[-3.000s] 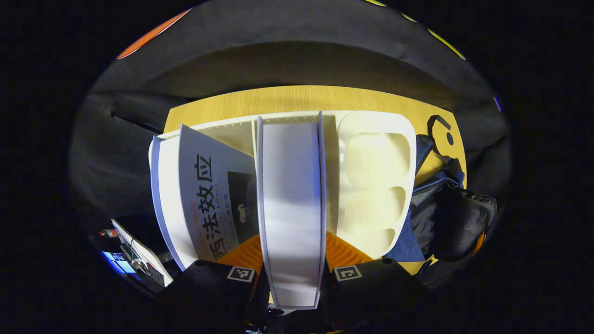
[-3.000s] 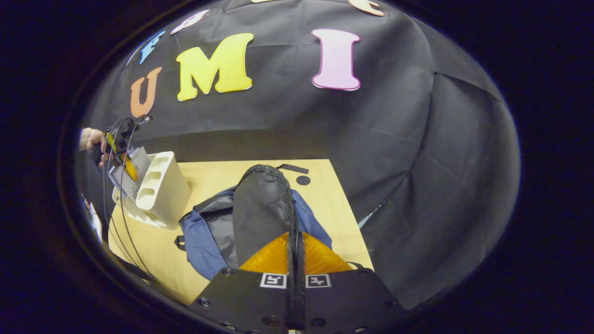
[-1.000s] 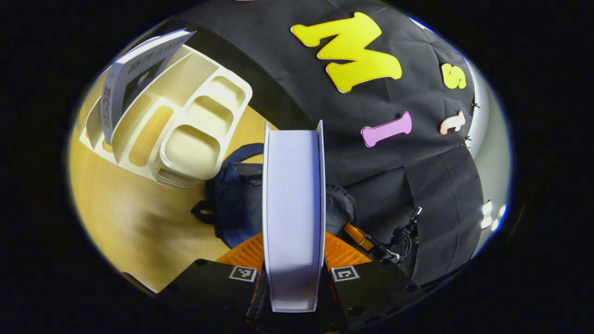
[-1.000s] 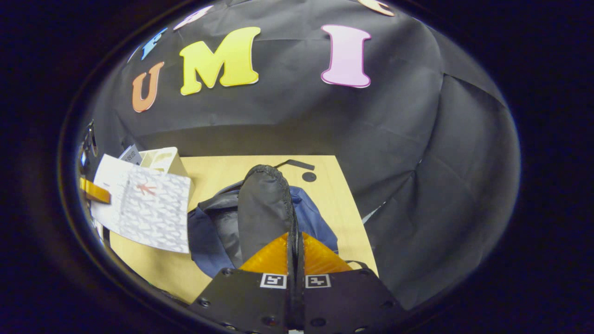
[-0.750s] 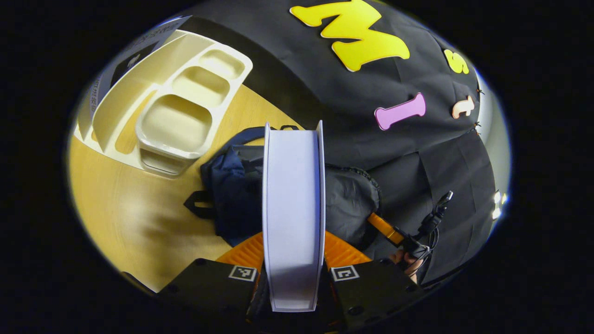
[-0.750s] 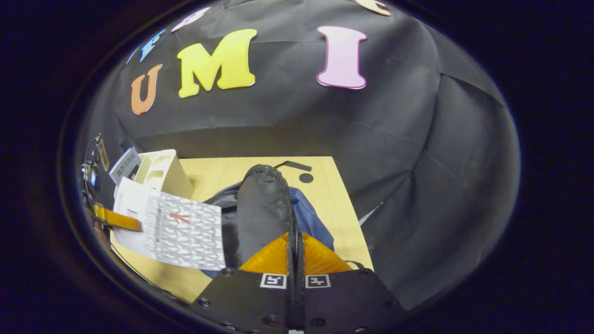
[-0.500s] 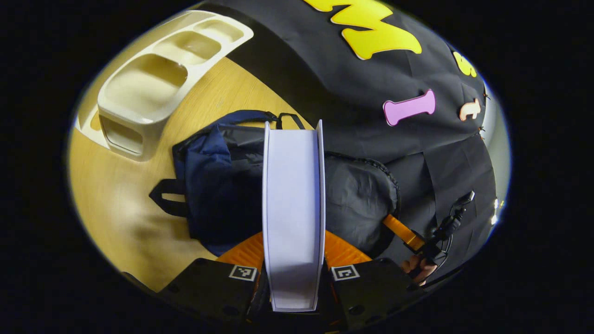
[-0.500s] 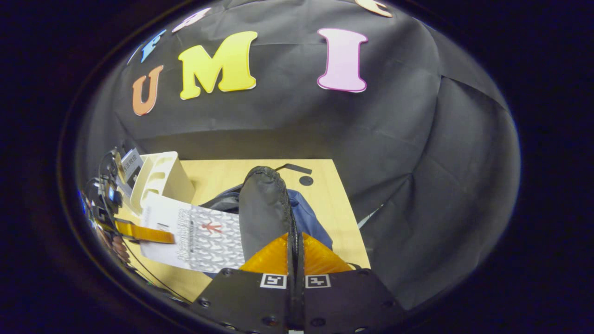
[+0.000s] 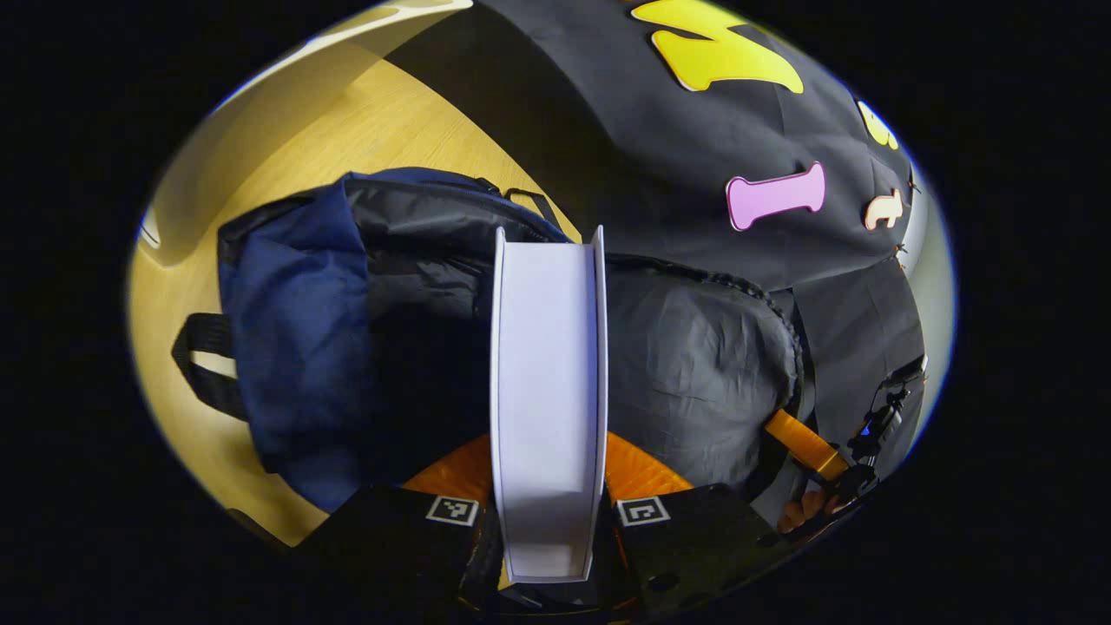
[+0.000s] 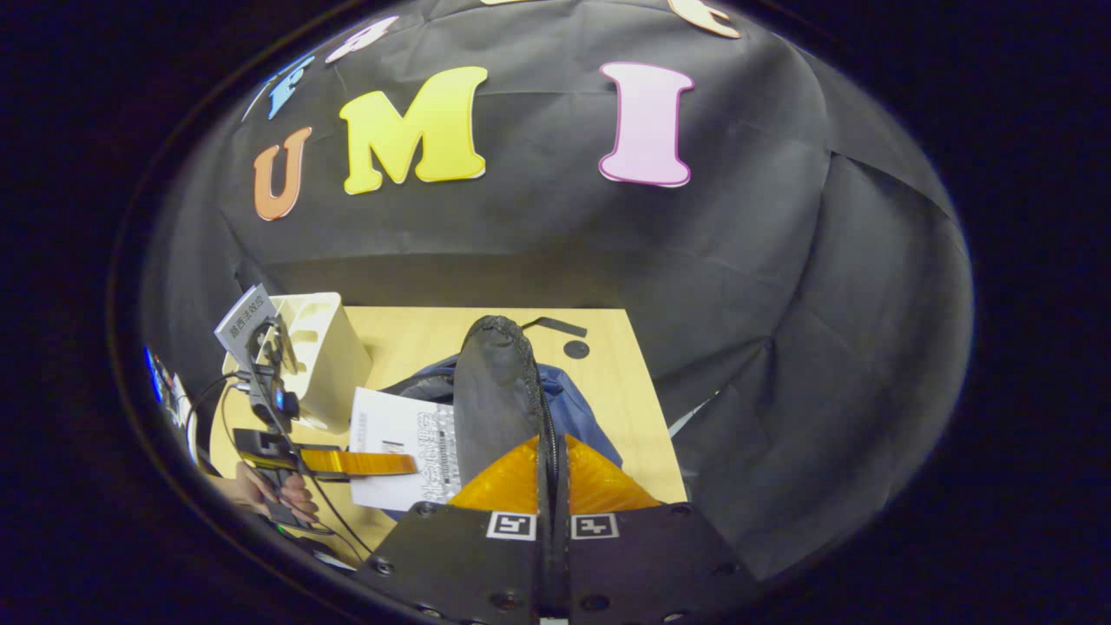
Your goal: Open the schoolbag, grab two books from the bookshelf and put them into the schoolbag.
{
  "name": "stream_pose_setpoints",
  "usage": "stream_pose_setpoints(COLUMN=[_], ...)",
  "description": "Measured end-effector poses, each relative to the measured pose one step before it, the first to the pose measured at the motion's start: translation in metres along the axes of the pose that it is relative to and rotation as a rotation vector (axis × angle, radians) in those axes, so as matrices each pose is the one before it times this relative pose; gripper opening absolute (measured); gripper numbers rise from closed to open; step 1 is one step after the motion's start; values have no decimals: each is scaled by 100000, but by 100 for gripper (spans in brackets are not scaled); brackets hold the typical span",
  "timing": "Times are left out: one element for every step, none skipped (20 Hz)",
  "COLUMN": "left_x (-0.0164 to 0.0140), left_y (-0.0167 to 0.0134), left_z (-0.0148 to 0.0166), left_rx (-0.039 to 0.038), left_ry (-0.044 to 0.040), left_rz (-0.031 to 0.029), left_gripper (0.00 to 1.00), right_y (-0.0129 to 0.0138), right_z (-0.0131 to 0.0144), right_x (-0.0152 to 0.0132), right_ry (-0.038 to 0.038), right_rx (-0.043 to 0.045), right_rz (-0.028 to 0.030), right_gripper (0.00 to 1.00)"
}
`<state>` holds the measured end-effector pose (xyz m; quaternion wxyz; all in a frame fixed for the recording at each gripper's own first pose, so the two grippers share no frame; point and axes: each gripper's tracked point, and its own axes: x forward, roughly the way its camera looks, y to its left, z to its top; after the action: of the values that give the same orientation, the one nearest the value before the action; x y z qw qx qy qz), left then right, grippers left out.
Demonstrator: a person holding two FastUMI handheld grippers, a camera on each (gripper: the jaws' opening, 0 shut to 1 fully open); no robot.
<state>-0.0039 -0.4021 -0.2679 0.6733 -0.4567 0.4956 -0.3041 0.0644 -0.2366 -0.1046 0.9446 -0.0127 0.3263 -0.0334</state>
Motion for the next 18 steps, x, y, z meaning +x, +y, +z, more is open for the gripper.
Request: stream_pose_setpoints(left_x=[809,806,677,800,658,272,89,101,128,371,217,138,-110,-85,11,-298,-265,-473], left_y=[18,63,148,241,727,513,343,238,474,749,647,257,279,144,159,752,425,158], left_z=[-27,75,50,-97,-305,-261,165,-181,-75,-154,-312,137,106,52,-11,-363,-190,77], left_rx=[-1988,-1819,-2044,-3016,-3425,-2163,-1148,-711,276,1025,1089,1223,1764,1732,1483,1392,1570,1141], left_ry=[-63,-111,88,596,1937,1567,8,360,867,1956,1792,885,978,438,145,1420,1643,818], left_rz=[-1335,-1184,-1281,-1035,698,-960,-922,-340,2571,3682,3624,2884,3324,3424,3111,3999,3743,2308], left_gripper=[44,44,44,44,44,45,45,53,53,57,46,77,68,86,76,81,83,89], right_y=[215,65,56,134,120,46,25,17,0,-21,28,-30,49,21,-40,69,3,-77], right_z=[199,75,27,-18,-9,82,-32,-111,-147,-150,-235,-230,6,-110,-11,-26,-64,-203], right_x=[-76,17,33,-3,-33,38,25,41,149,38,-4,-55,-21,64,58,170,89,7], right_ry=[-111,42,-10,70,-72,-142,-142,135,159,266,424,346,-79,-99,-142,-17,-8,54], right_rx=[159,-226,-302,-284,-138,-95,53,350,363,158,130,349,270,-27,-37,44,-8,-178], right_rz=[261,248,-26,165,210,52,-1,89,92,34,161,303,167,-88,-129,-74,-179,-58], right_gripper=[0,0,0,0,0,0,0,0,0,0,0,0,0,0,0,0,0,0])
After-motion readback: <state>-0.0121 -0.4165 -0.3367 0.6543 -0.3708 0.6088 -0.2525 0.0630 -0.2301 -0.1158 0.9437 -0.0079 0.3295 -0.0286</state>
